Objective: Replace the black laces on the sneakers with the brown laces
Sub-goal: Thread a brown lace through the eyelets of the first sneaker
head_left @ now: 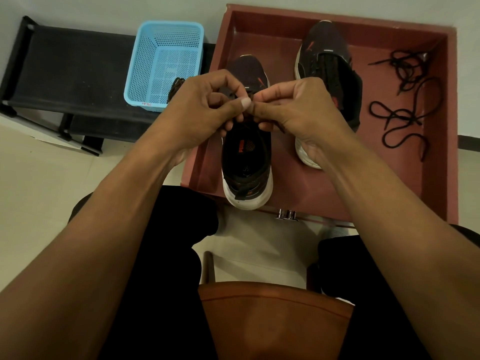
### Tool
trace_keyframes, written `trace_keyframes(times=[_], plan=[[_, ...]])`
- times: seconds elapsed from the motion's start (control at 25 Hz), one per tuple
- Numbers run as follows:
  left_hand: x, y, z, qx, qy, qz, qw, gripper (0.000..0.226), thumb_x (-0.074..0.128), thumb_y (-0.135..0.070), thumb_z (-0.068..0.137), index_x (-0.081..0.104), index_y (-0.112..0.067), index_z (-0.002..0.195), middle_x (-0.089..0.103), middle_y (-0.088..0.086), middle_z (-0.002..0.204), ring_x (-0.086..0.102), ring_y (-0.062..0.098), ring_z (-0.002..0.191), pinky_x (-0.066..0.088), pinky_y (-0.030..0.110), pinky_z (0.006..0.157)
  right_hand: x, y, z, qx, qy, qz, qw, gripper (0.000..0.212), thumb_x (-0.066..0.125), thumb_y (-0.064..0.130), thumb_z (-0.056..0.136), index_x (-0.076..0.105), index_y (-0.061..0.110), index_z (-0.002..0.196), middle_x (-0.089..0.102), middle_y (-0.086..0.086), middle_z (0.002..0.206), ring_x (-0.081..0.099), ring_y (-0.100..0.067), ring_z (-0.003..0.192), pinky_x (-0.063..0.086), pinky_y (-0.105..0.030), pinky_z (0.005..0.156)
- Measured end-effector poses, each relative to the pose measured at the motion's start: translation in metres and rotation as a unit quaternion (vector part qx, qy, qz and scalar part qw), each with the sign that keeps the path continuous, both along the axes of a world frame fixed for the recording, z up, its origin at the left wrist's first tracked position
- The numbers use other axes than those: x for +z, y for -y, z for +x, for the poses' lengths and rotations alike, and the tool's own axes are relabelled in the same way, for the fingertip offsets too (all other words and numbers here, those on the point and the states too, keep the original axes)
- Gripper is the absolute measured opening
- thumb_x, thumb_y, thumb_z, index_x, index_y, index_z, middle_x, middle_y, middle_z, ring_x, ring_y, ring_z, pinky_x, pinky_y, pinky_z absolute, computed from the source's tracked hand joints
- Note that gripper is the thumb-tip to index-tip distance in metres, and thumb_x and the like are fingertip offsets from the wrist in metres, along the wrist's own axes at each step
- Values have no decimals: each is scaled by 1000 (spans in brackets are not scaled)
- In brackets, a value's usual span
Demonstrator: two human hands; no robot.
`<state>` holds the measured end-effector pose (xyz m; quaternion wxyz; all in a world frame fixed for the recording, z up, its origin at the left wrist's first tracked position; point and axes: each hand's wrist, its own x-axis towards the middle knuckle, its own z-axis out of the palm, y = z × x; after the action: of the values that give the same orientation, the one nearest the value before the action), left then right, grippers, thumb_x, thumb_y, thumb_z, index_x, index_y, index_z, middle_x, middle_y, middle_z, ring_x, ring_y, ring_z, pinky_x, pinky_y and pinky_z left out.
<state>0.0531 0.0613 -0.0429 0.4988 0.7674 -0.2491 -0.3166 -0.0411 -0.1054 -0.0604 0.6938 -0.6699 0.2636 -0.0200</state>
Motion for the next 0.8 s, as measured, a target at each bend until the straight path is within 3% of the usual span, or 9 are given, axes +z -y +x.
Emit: trace_keyframes(times=[0.08, 0.24, 0.36, 0.52, 0.68, 0.8], plan=[[-2, -1, 1, 0, 3, 4, 1000, 3, 68, -15, 101, 69, -12, 101, 68, 3, 77, 57, 10, 65, 50, 21, 60, -1, 0, 0, -2, -1, 12, 1000, 11, 87, 8, 84, 77, 7, 89, 77, -9, 79, 75, -14, 76, 62, -22, 69], [-1, -7, 5, -19, -24, 14, 999, 17, 61, -2, 102, 70, -4, 117, 72, 7, 91, 61, 10, 74, 54, 19, 66, -1, 0, 1, -9, -8, 25, 1000, 11, 81, -3, 86, 77, 7, 88, 75, -10, 79, 73, -15, 75, 62, -23, 72], [2, -7, 4, -17, -19, 13, 1000, 13, 63, 2, 100, 63, -2, 113, 73, 10, 90, 63, 11, 73, 53, 21, 64, -1, 2, 1, 13, -7, 13, 1000, 13, 78, -5, 86, 78, 7, 91, 78, -11, 82, 74, -15, 79, 61, -22, 74], [4, -4, 2, -9, 20, 27, 999, 21, 71, -3, 96, 57, -2, 110, 74, 7, 81, 68, 16, 70, 55, 27, 61, 4, 9, -2, 78, -3, 24, 997, 26, 84, 0, 82, 79, 2, 108, 80, -18, 97, 77, -21, 95, 59, -24, 85], [4, -1, -2, -34, 90, 50, 994, 26, 73, -10, 96, 50, -9, 108, 78, 3, 85, 69, 17, 67, 55, 28, 57, 3, 4, -4, 36, 19, 34, 999, 19, 82, 2, 87, 77, 0, 104, 78, -23, 96, 78, -24, 90, 64, -32, 87], [1, -2, 0, -41, 55, 55, 996, 24, 66, -12, 101, 44, -14, 109, 76, 2, 87, 60, 15, 65, 50, 28, 57, 1, 0, -4, 9, 28, 31, 999, 17, 82, -1, 85, 74, 2, 100, 78, -23, 92, 79, -31, 92, 63, -40, 86]])
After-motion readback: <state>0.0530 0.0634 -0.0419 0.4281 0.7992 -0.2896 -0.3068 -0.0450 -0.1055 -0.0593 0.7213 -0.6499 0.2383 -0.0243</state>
